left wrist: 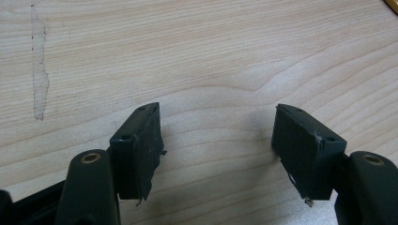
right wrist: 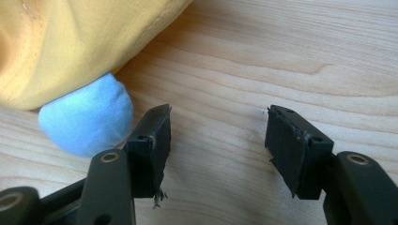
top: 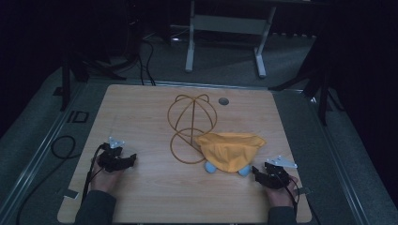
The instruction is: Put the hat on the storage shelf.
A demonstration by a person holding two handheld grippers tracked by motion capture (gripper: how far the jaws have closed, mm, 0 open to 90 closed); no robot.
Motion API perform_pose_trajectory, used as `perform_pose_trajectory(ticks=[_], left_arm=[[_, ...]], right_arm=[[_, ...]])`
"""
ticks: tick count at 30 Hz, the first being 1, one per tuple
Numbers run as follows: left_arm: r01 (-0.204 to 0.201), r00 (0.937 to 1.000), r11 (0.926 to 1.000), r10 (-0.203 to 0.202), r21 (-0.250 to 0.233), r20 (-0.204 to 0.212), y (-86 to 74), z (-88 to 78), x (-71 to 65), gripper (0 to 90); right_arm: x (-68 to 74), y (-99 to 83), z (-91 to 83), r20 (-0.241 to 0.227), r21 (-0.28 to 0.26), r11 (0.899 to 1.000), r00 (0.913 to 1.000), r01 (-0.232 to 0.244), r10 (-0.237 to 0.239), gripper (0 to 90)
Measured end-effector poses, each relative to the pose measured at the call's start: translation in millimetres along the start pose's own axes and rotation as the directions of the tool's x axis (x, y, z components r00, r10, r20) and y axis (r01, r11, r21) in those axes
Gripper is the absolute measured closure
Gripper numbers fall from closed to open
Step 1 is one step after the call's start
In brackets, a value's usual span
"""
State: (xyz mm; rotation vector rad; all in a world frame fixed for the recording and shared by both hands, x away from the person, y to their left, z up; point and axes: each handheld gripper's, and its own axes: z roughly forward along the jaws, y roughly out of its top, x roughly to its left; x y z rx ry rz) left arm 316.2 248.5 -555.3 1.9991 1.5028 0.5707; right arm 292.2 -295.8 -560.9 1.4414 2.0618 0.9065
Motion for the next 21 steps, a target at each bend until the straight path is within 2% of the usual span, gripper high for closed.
perform_pose_trajectory(ticks=[9, 17, 21], left_arm=[[-0.004, 1.0000, 1.0000, 0.004, 0.000, 0.002, -0.2, -0.2, -0.2, 33.6], [-0.004, 1.0000, 1.0000, 0.004, 0.000, 0.003, -0.2, -0.1, -0.2, 33.6], [-0.004, 1.0000, 1.0000, 0.004, 0.001, 0.003, 0.0, -0.1, -0.3, 33.6]], right_arm=[[-0.4, 0.4, -2.7, -0.007, 0.019, 1.000, 1.0000, 0.001, -0.001, 43.1], [1.2, 0.0, -9.0, -0.013, 0.044, 0.999, 0.9996, 0.027, -0.026, 46.0], [6.3, 2.1, -15.4, -0.034, 0.019, 0.998, 0.9981, 0.053, -0.052, 46.5]])
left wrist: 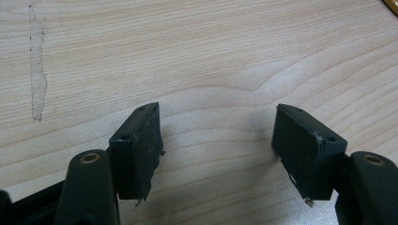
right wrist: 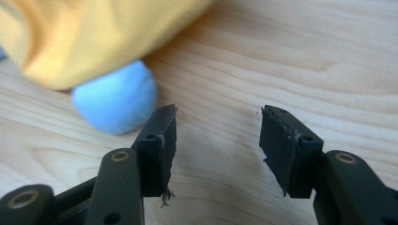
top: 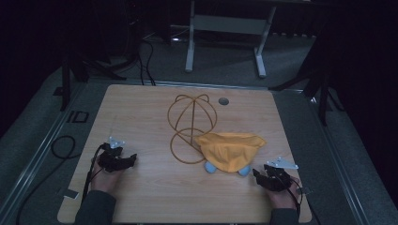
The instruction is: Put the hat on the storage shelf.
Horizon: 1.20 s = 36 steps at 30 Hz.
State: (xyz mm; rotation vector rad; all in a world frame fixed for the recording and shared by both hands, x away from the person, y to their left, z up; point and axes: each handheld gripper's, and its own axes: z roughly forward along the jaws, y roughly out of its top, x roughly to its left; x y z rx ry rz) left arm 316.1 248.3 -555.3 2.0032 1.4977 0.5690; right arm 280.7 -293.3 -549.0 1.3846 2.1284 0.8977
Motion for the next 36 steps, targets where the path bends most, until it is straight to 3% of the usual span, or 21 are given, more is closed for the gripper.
perform_pose_trajectory(ticks=[7, 13, 22, 28, 33, 36], left_arm=[[0.000, 1.0000, 1.0000, 0.000, -0.001, 0.001, -0.1, 0.1, 0.0, 33.5], [0.000, 1.0000, 1.0000, 0.000, -0.001, 0.000, -0.2, 0.0, -0.1, 33.5], [0.001, 1.0000, 1.0000, -0.001, -0.001, 0.000, -0.1, 0.0, -0.1, 33.5], [0.000, 1.0000, 1.0000, 0.000, 0.000, 0.000, -0.1, 0.0, -0.1, 33.5], [0.000, 1.0000, 1.0000, 0.000, 0.000, 0.001, -0.1, -0.1, -0.3, 33.5], [0.000, 1.0000, 1.0000, 0.000, 0.000, 0.001, -0.1, -0.1, -0.3, 33.5]], right_arm=[[13.6, 6.1, -5.7, -0.073, -0.041, 0.998, 0.9961, 0.046, -0.049, 46.4], [20.9, 10.7, -1.7, -0.143, -0.055, 0.997, 0.9879, 0.053, -0.061, 45.2], [31.6, 11.9, 10.0, -0.159, -0.023, 0.994, 0.9814, 0.106, -0.108, 40.1], [36.3, 10.4, 14.7, -0.142, 0.007, 0.991, 0.9807, 0.137, -0.135, 39.7], [39.0, 9.2, 16.5, -0.149, 0.031, 0.989, 0.9786, 0.147, -0.141, 47.6], [39.7, 9.8, 14.6, -0.153, 0.042, 0.988, 0.9783, 0.148, -0.140, 57.3]])
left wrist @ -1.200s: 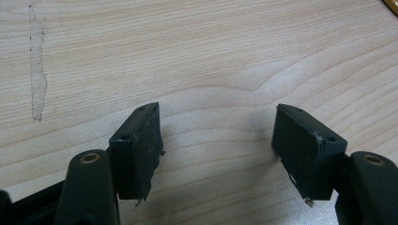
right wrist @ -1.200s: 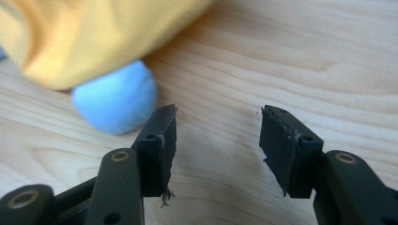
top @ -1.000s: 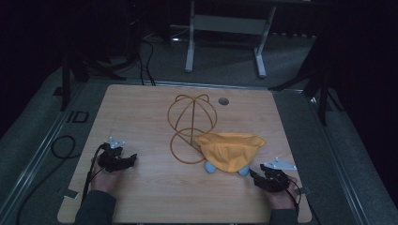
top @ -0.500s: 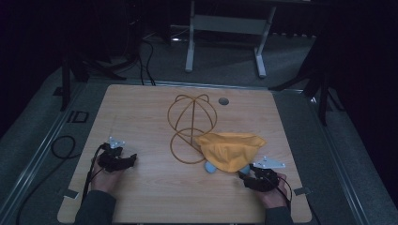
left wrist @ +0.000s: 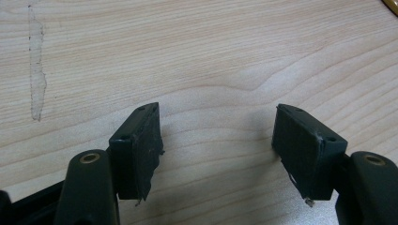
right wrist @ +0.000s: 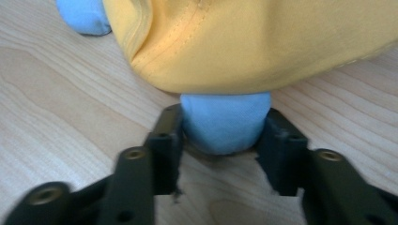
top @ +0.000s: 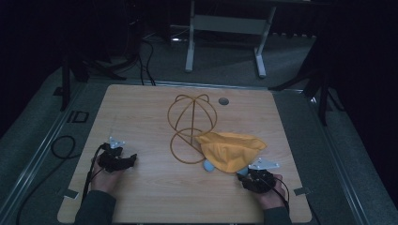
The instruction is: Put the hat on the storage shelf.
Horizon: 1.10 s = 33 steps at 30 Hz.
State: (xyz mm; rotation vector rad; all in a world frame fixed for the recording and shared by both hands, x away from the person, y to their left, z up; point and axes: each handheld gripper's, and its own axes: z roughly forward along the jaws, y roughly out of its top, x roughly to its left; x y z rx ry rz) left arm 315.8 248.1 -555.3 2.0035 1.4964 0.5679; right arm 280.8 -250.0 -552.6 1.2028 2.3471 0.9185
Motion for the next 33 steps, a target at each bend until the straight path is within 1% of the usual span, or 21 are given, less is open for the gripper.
perform_pose_trajectory(ticks=[3, 6, 8, 13, 17, 23, 29, 33], left_arm=[[0.000, 1.0000, 1.0000, 0.000, 0.000, 0.000, 0.0, 0.0, 0.0, 33.5], [-0.001, 1.0000, 1.0000, 0.001, 0.000, 0.000, 0.0, 0.0, 0.0, 33.5], [-0.001, 1.0000, 1.0000, 0.001, 0.000, 0.000, 0.0, 0.0, 0.0, 33.5], [0.000, 1.0000, 1.0000, 0.000, 0.000, -0.001, -0.1, -0.1, -0.2, 33.5], [0.000, 1.0000, 1.0000, 0.000, 0.000, -0.001, -0.1, -0.2, -0.2, 33.5], [0.000, 1.0000, 1.0000, 0.000, 0.000, -0.001, -0.3, -0.3, -0.3, 33.5], [0.000, 1.0000, 1.0000, 0.000, -0.001, -0.002, -0.5, -0.4, -0.4, 33.5], [0.000, 1.0000, 1.0000, 0.000, -0.002, -0.001, -0.6, -0.4, -0.4, 33.5]], right_arm=[[1.4, 0.4, -1.9, -0.003, 0.003, 1.000, 1.0000, 0.006, -0.006, 66.8], [3.9, 1.9, -6.8, 0.014, -0.025, 1.000, 0.9997, 0.018, -0.017, 73.0], [4.7, 4.1, -10.8, 0.005, -0.048, 0.999, 0.9998, 0.018, -0.017, 74.6], [9.0, 8.0, -16.5, -0.009, -0.081, 0.996, 0.9997, 0.023, -0.023, 75.4], [11.6, 11.0, -20.4, -0.014, -0.104, 0.994, 0.9990, 0.040, -0.042, 75.6], [14.5, 16.1, -28.8, -0.029, -0.146, 0.989, 0.9986, 0.039, -0.043, 75.5], [15.6, 22.2, -40.3, -0.040, -0.199, 0.979, 0.9982, 0.037, -0.046, 75.5], [17.4, 27.3, -48.8, -0.036, -0.234, 0.971, 0.9976, 0.050, -0.060, 75.8]])
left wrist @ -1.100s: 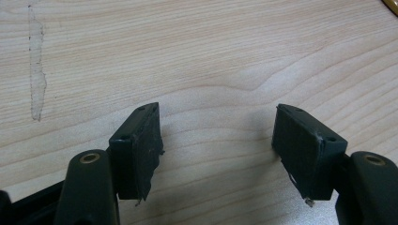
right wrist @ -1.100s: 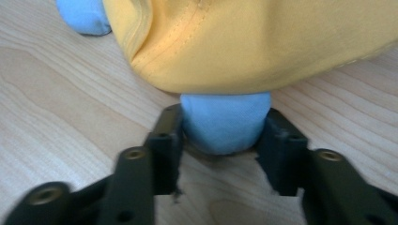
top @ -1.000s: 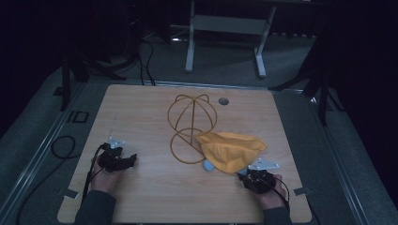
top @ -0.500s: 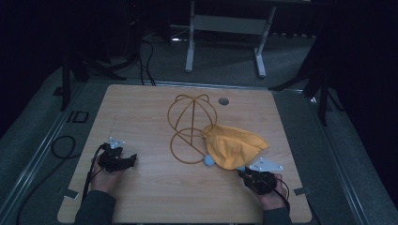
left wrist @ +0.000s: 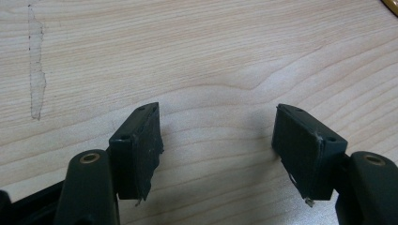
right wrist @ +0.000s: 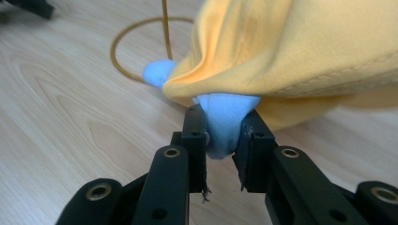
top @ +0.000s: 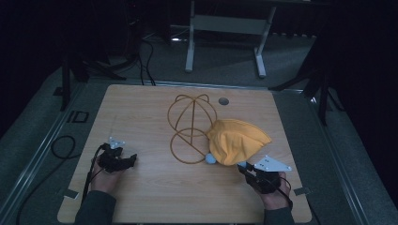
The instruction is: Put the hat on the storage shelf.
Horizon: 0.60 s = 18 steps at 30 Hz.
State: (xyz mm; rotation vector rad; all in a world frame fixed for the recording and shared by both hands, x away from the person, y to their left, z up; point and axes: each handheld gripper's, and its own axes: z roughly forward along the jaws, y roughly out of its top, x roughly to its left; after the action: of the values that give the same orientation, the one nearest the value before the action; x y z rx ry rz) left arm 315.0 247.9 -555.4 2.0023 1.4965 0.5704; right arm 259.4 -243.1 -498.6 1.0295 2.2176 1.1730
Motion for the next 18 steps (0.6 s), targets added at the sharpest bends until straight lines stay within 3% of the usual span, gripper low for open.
perform_pose_trajectory(ticks=[7, 18], left_arm=[[0.000, 1.0000, 1.0000, 0.000, 0.000, 0.000, -0.2, -0.1, -0.1, 33.5], [0.001, 1.0000, 1.0000, -0.001, -0.001, 0.000, -0.4, -0.2, -0.1, 33.5]], right_arm=[[3.9, 20.9, -16.6, -0.010, -0.082, 0.996, 0.9998, 0.016, -0.017, 76.0], [0.5, 45.0, -37.5, -0.049, -0.172, 0.985, 0.9986, -0.027, 0.019, 76.2]])
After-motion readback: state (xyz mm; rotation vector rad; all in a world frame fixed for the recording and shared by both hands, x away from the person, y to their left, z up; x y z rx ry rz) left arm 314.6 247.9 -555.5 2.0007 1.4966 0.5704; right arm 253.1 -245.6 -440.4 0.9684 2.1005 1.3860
